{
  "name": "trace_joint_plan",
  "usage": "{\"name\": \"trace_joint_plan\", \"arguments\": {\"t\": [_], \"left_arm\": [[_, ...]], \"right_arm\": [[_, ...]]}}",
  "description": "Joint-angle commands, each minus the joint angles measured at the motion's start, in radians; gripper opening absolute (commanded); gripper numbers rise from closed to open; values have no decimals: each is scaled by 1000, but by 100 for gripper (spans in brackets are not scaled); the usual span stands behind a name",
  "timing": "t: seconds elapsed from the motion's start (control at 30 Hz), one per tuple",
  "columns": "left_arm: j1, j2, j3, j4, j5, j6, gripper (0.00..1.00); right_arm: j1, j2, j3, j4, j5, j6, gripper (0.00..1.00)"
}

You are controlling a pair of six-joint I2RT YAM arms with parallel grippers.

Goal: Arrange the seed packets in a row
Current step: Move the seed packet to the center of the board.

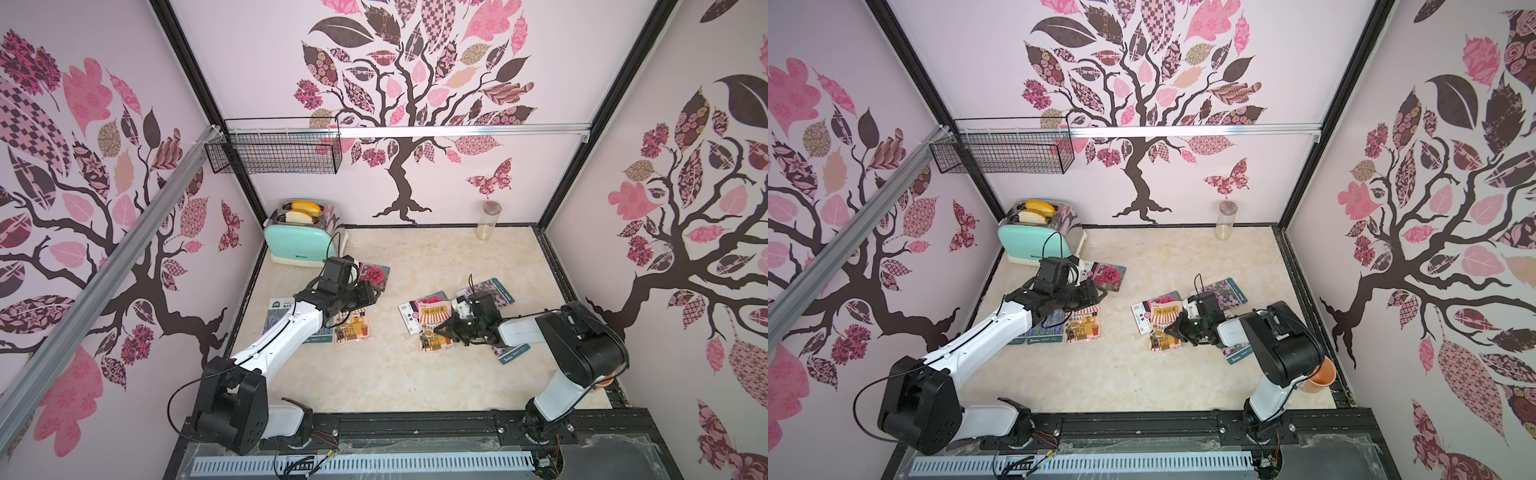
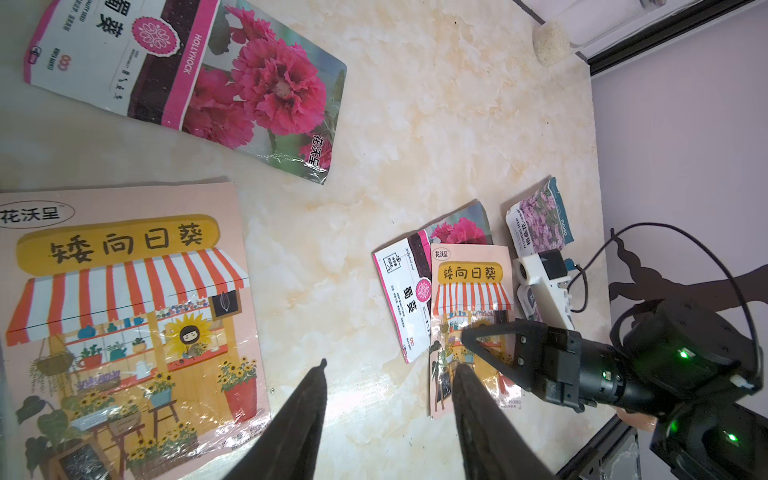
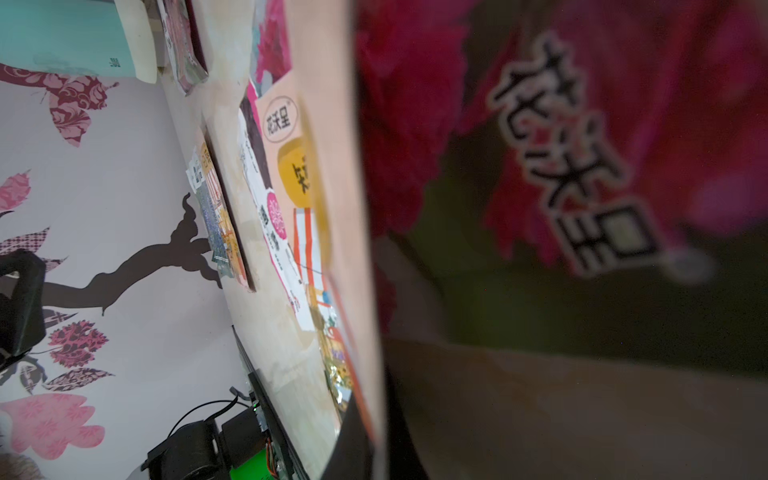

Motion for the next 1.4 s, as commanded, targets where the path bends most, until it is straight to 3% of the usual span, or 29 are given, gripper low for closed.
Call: {"name": "trace_joint_plan", "arguments": {"t": [0.0,0.37,0.53,0.7,0.8,0.93,1.17,1.37], "left_arm": [[18,-39,-12,-17,0,15,51],[31,-78,-55,-61,3,16,52],[42,-120,-98,-45,-17,2,52],[47,-129,-107,-63,-19,12,52],[47,-124,-119,-58,-20,12,52],[47,-112,-134,-55,-16,10,52],[48,-136,-162,-71,-30,-5,52],[52,-138,-180,-105,-87,-15,52]], "right_arm": [[3,102,76,47,61,39,0],[-3,391,555,-125,69,17,0],[-21,497,790,-340,35,-104,0],[-68,521,944,-506,-84,-257,0],[-69,440,929,-554,-143,-363,0],[-66,312,827,-526,-185,-389,0],[11,155,542,-298,-157,-274,0],[118,161,423,-141,-82,-164,0]]}}
